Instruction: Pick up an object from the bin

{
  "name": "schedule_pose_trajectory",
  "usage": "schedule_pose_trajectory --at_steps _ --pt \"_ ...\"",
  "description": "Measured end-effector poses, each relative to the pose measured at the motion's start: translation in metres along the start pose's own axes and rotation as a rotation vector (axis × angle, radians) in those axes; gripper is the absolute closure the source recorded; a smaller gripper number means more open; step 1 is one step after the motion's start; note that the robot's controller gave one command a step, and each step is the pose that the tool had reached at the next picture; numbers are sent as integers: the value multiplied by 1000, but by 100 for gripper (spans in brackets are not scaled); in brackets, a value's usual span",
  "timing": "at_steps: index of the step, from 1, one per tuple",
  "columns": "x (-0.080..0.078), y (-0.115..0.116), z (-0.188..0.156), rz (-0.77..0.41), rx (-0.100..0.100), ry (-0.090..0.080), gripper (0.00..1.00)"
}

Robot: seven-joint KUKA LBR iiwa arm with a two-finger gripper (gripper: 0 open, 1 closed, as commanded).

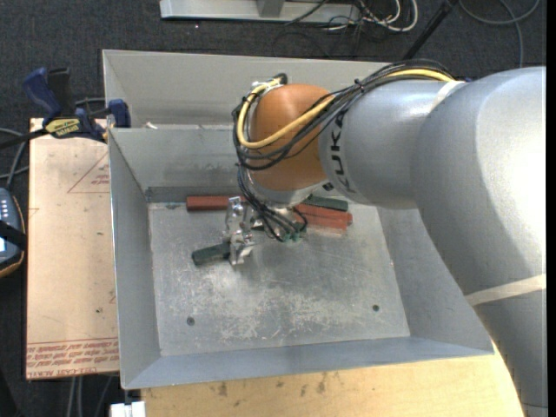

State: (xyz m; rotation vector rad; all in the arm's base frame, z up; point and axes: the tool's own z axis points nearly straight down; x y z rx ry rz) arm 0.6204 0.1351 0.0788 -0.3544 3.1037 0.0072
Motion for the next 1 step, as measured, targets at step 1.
schedule_pose_trajectory --at_steps 1 --pt "-3 2 -201 41 2 17 100"
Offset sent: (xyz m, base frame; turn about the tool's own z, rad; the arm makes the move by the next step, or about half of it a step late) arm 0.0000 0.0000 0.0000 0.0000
